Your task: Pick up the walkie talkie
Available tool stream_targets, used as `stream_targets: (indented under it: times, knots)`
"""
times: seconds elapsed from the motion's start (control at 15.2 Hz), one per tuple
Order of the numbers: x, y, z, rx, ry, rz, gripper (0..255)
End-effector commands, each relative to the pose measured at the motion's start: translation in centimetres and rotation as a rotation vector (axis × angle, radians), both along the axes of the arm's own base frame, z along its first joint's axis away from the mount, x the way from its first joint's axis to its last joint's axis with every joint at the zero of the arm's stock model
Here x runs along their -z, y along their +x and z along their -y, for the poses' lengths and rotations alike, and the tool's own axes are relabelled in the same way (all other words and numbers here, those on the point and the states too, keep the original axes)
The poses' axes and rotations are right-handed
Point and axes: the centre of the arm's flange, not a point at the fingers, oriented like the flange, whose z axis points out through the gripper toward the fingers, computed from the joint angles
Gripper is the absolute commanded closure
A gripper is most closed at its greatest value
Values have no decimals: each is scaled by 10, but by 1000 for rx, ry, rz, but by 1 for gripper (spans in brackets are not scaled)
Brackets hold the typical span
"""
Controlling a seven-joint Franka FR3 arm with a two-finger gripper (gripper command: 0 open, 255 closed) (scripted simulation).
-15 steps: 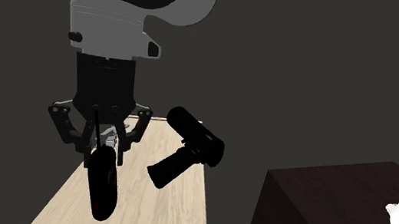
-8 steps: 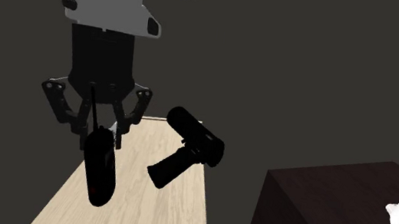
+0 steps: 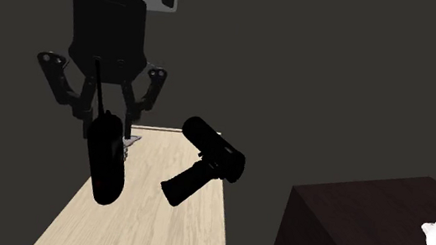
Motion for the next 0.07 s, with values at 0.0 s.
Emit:
stream_targets:
  times: [0.0]
  knots:
    - [-3,0,0,0,0,0,255]
